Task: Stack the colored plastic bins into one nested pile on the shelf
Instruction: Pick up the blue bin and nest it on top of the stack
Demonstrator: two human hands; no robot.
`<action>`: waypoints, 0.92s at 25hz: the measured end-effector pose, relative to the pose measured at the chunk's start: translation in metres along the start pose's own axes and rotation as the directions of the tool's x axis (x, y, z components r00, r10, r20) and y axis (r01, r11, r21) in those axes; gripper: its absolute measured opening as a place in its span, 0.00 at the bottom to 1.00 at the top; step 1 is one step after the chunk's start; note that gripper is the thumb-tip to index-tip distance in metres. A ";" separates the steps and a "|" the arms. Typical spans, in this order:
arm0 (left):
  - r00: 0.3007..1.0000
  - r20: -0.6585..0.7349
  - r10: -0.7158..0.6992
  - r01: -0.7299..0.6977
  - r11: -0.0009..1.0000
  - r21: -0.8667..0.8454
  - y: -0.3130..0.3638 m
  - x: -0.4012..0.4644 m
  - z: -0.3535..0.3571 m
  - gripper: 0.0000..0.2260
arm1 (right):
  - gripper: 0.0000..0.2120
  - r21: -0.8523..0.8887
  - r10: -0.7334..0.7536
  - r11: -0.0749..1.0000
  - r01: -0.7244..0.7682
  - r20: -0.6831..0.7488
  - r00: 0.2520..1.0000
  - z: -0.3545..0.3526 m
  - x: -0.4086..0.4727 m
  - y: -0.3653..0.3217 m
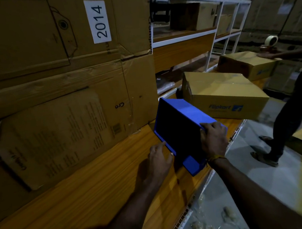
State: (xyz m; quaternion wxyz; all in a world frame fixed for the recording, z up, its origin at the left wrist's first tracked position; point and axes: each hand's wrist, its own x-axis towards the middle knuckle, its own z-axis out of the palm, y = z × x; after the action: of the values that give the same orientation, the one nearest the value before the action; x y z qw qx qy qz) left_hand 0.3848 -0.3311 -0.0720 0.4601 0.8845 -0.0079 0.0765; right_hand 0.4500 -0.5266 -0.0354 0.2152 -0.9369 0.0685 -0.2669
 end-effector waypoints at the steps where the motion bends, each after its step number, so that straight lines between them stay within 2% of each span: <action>1: 1.000 0.014 -0.018 0.018 1.000 0.006 -0.001 -0.012 0.000 0.24 | 0.12 0.025 -0.013 1.000 0.014 -0.006 1.000 -0.004 -0.011 -0.001; 4: 0.992 0.022 -0.127 0.128 0.991 -0.031 -0.005 -0.052 -0.001 0.29 | 0.10 0.157 -0.007 0.988 0.009 -0.013 1.000 -0.027 -0.047 -0.008; 5: 0.985 -0.012 -0.175 0.173 0.982 -0.072 -0.005 -0.067 -0.003 0.31 | 0.09 0.202 -0.014 0.979 0.017 -0.019 1.000 -0.037 -0.060 -0.010; 7: 0.954 -0.173 -0.245 0.219 0.964 -0.153 -0.006 -0.099 -0.013 0.33 | 0.09 0.280 -0.035 0.959 0.040 -0.024 0.999 -0.057 -0.087 -0.010; 9: 0.895 -0.385 -0.226 0.232 0.972 -0.030 -0.012 -0.129 -0.032 0.34 | 0.10 0.354 -0.026 0.935 0.017 0.020 0.999 -0.073 -0.119 -0.006; 11: 0.858 -0.498 -0.123 0.229 0.961 0.157 -0.019 -0.157 -0.061 0.34 | 0.12 0.417 -0.042 0.909 -0.002 0.098 0.994 -0.082 -0.154 -0.008; 13: 0.843 -0.525 -0.114 0.281 0.927 0.250 -0.026 -0.184 -0.094 0.33 | 0.11 0.482 -0.084 0.876 -0.007 0.167 0.982 -0.090 -0.187 -0.019; 17: 0.793 -0.567 -0.224 0.494 0.781 0.382 -0.054 -0.244 -0.158 0.32 | 0.10 0.582 -0.147 0.810 -0.071 0.320 0.936 -0.099 -0.244 -0.048; 21: 0.781 -0.530 -0.330 0.554 0.758 0.344 -0.071 -0.299 -0.215 0.22 | 0.10 0.576 -0.259 0.815 -0.063 0.459 0.850 -0.089 -0.275 -0.075; 23: 0.757 -0.549 -0.356 0.597 0.718 0.358 -0.076 -0.330 -0.238 0.21 | 0.09 0.578 -0.286 0.812 -0.075 0.507 0.813 -0.088 -0.286 -0.094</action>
State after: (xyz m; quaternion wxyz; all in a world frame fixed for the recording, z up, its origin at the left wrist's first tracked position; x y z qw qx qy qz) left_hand 0.0347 -0.1122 -0.0462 0.2001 0.9021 0.3520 0.1495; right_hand 0.1620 -0.4049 -0.0620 0.4811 -0.8658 -0.1377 0.0067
